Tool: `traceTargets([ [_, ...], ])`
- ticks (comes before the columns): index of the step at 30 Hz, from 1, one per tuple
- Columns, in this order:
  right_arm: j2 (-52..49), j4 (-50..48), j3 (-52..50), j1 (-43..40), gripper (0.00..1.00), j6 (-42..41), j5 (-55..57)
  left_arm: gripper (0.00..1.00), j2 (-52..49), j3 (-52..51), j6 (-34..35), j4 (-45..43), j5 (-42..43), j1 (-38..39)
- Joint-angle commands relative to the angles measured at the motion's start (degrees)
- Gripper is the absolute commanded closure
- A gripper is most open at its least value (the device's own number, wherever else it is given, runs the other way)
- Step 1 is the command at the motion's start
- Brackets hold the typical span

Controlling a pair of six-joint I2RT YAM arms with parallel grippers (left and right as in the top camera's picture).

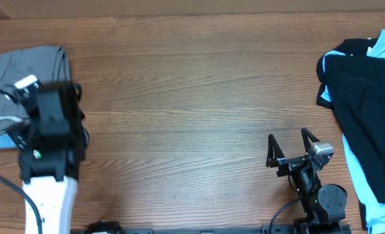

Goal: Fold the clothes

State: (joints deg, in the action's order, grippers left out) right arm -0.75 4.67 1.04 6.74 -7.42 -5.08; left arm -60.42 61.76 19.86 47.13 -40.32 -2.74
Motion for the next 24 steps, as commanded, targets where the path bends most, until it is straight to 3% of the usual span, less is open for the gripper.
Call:
traceTargets([
  [1, 0.52, -0.26, -0.59, -0.24, 0.00, 0.17, 0.55, 0.00, 12.04, -15.30, -0.61, -13.44, 7.37, -0.20],
  [14, 0.52, -0.26, -0.59, -0.24, 0.00, 0.17, 0.55, 0.00, 40.70, -53.22, -0.61, -41.40, 18.43, 0.85],
  [19, 0.52, -0.26, -0.59, -0.24, 0.00, 0.17, 0.55, 0.00, 47.32, -60.92, -0.63, -43.04, 19.89, 2.19],
  [24, 0.52, -0.26, -0.59, -0.24, 0.00, 0.17, 0.55, 0.00, 51.67, -61.29, -16.00, -43.23, 30.99, 3.17],
])
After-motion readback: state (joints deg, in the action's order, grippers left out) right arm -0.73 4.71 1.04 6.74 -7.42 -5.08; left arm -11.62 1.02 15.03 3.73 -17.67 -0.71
